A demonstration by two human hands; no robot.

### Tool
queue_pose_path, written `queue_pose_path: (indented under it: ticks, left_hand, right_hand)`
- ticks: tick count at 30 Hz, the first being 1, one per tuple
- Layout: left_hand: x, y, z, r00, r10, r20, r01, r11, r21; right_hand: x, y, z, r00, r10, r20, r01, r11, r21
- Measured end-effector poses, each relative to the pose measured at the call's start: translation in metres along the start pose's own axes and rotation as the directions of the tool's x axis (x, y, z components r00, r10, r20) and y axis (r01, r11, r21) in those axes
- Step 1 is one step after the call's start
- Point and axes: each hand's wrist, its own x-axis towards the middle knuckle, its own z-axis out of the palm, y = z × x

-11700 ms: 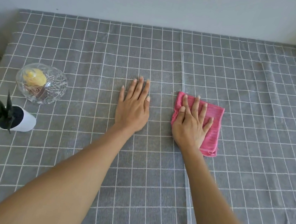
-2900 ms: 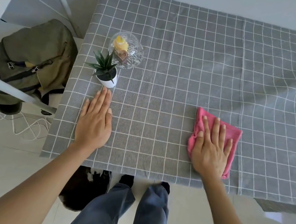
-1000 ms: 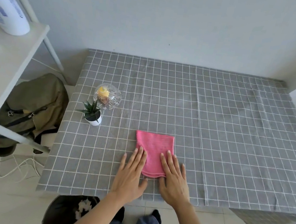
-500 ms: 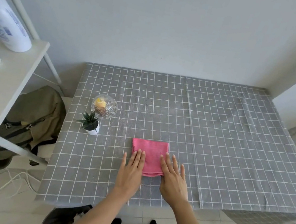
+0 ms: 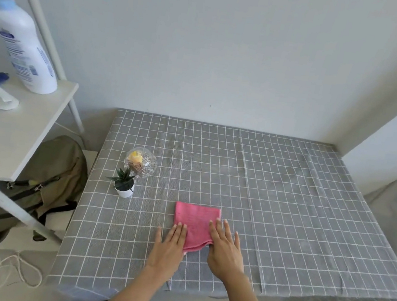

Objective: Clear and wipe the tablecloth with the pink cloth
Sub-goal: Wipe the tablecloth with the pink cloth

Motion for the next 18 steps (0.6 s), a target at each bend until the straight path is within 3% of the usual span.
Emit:
queue_pose_path:
  ticks: [10,18]
  left_hand:
    - [0.014,0.009,0.002,0.994,-0.054,-0.097,0.053,0.999,-0.011]
    - [0.027,-0.005,-0.039,0.96,0.085,-0.266,-0.091,0.996,-0.01]
  right_hand:
    - [-0.003,0.003,0.006,1.0,-0.001,-0.03,0.001,1.0,0.001]
    - [0.006,0.013,-0.015,0.993,0.018,-0.115,-0.018,1.0,0.005]
